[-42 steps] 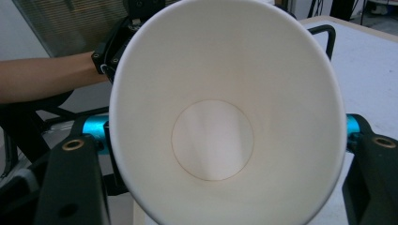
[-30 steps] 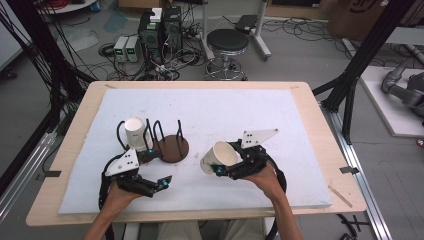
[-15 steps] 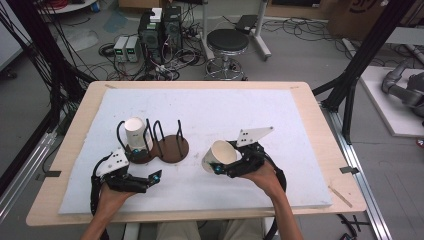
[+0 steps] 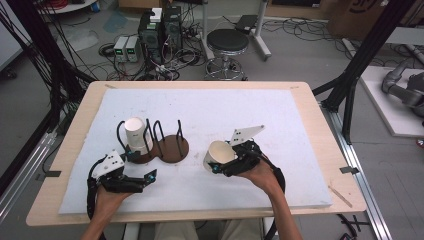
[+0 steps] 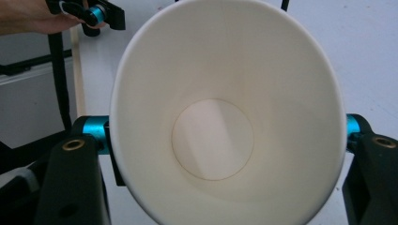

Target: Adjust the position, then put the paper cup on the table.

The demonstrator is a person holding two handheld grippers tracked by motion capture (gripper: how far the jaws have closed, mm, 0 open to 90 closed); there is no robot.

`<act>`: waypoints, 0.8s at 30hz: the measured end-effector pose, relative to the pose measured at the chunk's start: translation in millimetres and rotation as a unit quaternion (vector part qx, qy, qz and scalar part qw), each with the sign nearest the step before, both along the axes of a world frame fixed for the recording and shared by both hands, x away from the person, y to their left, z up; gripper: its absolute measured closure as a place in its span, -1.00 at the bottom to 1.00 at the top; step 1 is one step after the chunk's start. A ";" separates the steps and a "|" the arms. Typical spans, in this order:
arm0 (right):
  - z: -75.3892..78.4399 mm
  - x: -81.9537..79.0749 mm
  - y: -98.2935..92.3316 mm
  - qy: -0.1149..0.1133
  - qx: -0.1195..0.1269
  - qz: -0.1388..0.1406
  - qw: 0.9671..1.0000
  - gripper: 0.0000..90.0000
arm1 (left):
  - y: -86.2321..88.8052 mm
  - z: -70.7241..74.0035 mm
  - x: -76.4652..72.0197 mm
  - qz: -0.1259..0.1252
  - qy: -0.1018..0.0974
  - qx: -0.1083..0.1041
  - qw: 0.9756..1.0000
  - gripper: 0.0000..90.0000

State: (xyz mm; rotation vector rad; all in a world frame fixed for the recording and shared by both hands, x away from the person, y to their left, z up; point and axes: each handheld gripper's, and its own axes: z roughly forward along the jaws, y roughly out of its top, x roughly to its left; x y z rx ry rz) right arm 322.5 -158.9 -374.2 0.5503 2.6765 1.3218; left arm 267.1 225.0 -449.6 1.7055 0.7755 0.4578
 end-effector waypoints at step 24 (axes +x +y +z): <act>8.5 -4.6 11.4 -0.026 -0.069 -0.026 0.997 -0.34 | 6.6 -9.6 0.4 0.028 0.008 -0.006 1.000 -0.83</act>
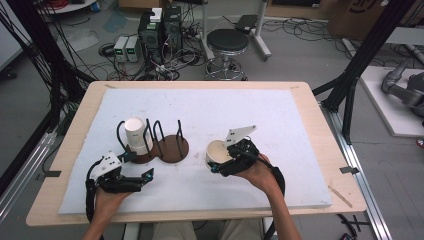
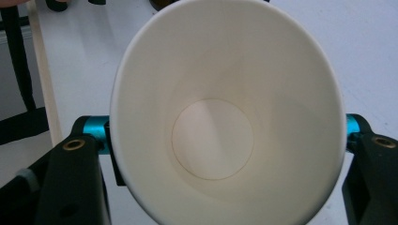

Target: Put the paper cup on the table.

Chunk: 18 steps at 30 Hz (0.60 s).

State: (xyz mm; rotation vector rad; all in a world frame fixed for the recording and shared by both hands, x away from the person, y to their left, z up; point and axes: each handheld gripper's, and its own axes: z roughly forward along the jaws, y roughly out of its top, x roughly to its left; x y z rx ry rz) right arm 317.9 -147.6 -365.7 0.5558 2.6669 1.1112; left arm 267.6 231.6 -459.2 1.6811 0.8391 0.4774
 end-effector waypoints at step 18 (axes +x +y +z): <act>-1.5 1.7 -2.5 0.002 0.001 -0.003 1.000 -0.34 | -1.0 -0.1 -0.3 -0.001 -0.002 0.005 1.000 -0.83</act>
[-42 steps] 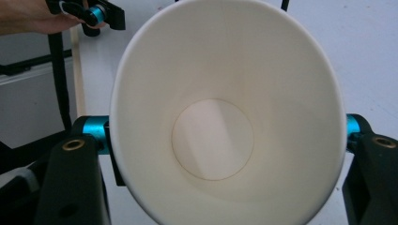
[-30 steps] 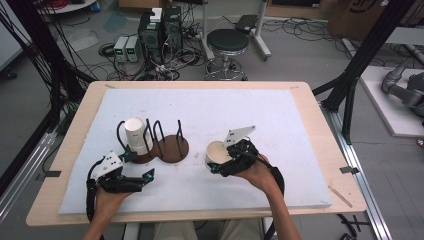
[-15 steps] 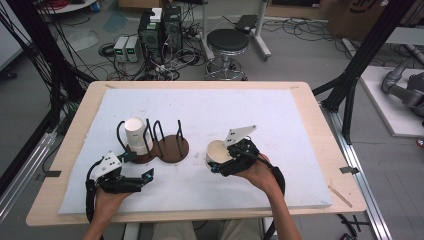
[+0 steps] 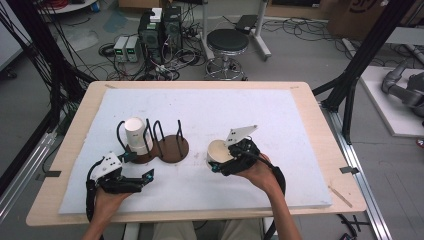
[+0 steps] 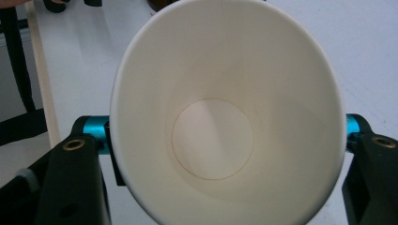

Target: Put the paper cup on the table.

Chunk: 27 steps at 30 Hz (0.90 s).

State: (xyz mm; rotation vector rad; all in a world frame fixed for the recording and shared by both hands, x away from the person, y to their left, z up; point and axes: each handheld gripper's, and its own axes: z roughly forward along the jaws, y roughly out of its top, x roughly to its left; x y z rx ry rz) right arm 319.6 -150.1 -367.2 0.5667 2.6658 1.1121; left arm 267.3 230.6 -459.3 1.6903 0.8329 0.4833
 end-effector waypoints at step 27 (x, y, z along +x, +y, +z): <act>-22.2 22.7 28.2 -0.007 -0.073 -0.057 0.996 -0.34 | -0.1 0.0 -0.3 -0.005 0.000 -0.001 1.000 -0.79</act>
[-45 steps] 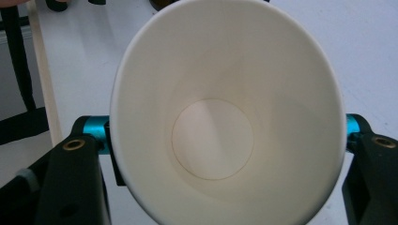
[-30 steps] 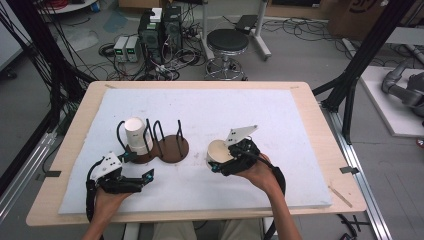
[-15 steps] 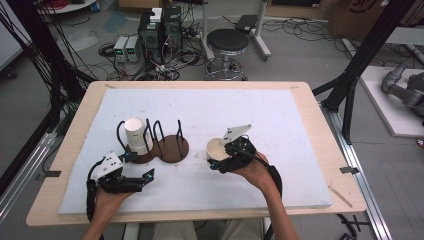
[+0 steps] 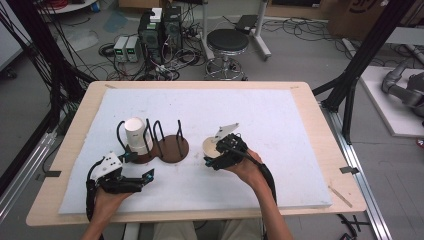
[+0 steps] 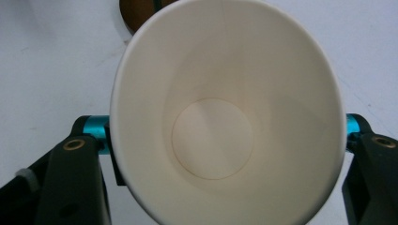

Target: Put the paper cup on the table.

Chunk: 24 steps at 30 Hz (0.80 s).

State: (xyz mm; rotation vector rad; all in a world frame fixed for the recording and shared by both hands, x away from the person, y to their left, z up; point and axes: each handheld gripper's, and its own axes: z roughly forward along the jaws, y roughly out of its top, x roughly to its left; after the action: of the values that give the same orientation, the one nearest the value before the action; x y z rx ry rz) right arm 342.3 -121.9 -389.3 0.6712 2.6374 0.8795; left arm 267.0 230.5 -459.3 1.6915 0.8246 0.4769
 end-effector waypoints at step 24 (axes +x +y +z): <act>-21.8 13.3 11.8 0.021 -0.011 -0.021 0.999 -0.34 | 0.1 -0.1 -0.3 -0.002 -0.001 -0.001 1.000 -0.79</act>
State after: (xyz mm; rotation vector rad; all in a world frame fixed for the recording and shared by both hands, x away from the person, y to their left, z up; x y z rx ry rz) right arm 355.6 -110.1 -411.1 0.7451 2.6560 0.8330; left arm 266.7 230.6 -459.3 1.6901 0.8195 0.4759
